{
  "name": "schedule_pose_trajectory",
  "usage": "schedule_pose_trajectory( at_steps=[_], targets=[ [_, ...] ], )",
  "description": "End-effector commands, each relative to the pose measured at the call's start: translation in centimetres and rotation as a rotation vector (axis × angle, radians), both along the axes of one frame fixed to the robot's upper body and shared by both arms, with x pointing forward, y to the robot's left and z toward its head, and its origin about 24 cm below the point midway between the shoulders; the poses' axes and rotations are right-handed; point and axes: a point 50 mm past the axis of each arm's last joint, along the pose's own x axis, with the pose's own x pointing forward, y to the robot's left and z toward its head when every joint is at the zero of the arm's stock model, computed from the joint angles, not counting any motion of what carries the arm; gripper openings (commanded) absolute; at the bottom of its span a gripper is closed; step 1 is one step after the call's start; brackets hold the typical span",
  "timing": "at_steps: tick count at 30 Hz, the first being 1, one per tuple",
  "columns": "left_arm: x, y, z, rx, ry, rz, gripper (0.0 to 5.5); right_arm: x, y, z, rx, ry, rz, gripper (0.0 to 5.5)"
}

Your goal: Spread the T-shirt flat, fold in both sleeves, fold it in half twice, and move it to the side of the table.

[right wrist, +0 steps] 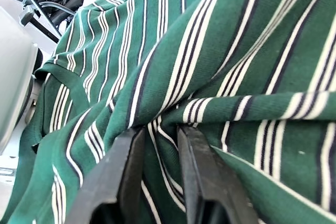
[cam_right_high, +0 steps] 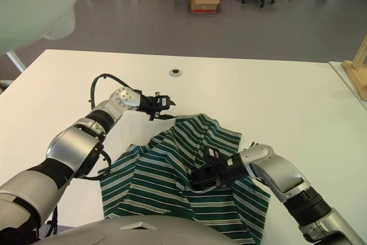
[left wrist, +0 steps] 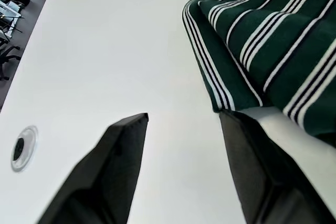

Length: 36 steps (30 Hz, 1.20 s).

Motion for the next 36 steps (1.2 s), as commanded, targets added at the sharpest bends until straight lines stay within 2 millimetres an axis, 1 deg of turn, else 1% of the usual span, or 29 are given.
schedule_pose_trajectory(
  at_steps=[1,3,4,6,8,9,10,11,12,14,17,19,21,24,26,28,30,33,36],
  targets=[
    [0.1,0.1,-0.1,0.027,-0.030,-0.002,2.51,1.3,-0.7,-1.0,-0.124,-0.079,-0.022,1.13],
    [0.2,0.1,0.2,0.020,-0.044,-0.002,2.51,2.9,-2.0,0.7,-0.132,-0.123,-0.037,1.13],
    [0.2,0.3,0.2,0.021,-0.047,-0.002,2.51,3.6,-2.8,2.1,-0.118,-0.132,-0.037,1.13],
    [0.1,0.6,0.0,0.025,-0.052,-0.005,2.51,4.9,-3.9,5.5,-0.060,-0.151,-0.037,1.13],
    [0.1,0.8,0.0,0.029,-0.057,-0.010,2.51,6.5,-4.2,8.7,0.016,-0.185,-0.061,1.13],
    [0.1,0.8,0.1,0.028,-0.060,-0.011,2.51,7.6,-4.2,9.9,0.050,-0.215,-0.096,1.13],
    [0.1,0.7,0.1,0.026,-0.064,-0.011,2.51,8.6,-4.1,10.5,0.075,-0.248,-0.137,1.13],
    [0.2,0.7,0.2,0.023,-0.067,-0.010,2.51,10.1,-3.9,10.5,0.082,-0.286,-0.224,1.13],
    [0.2,0.6,0.3,0.020,-0.070,-0.010,2.51,11.0,-3.6,10.1,0.075,-0.309,-0.279,1.13],
    [0.3,0.5,0.5,0.009,-0.080,-0.007,2.51,12.3,-2.4,7.0,0.022,-0.319,-0.357,1.13],
    [0.6,0.5,1.1,-0.019,-0.093,0.015,2.51,12.8,-1.0,3.0,-0.051,-0.296,-0.375,1.13],
    [1.1,0.6,2.0,-0.040,-0.112,0.035,2.51,13.0,-0.3,1.1,-0.093,-0.263,-0.365,1.13],
    [1.7,0.7,3.0,-0.053,-0.136,0.045,2.51,13.3,0.8,-0.2,-0.113,-0.242,-0.343,1.13],
    [1.8,0.7,3.6,-0.055,-0.144,0.034,2.51,13.6,2.9,-0.9,-0.088,-0.226,-0.293,1.13],
    [1.7,0.7,3.5,-0.033,-0.133,0.005,2.51,13.4,3.6,-1.2,-0.075,-0.215,-0.266,1.13],
    [1.2,1.4,2.5,0.036,-0.098,-0.034,2.51,13.3,3.8,-1.3,-0.070,-0.213,-0.259,1.13],
    [0.8,2.4,1.4,0.093,-0.071,-0.038,2.51,13.3,3.5,-1.2,-0.061,-0.212,-0.270,1.13],
    [0.5,3.3,0.4,0.145,-0.061,-0.029,2.51,13.3,3.3,-1.2,-0.055,-0.211,-0.269,1.13],
    [0.4,3.8,0.1,0.171,-0.061,-0.029,2.51,13.1,3.1,-1.3,-0.052,-0.205,-0.266,1.13]
  ],
)
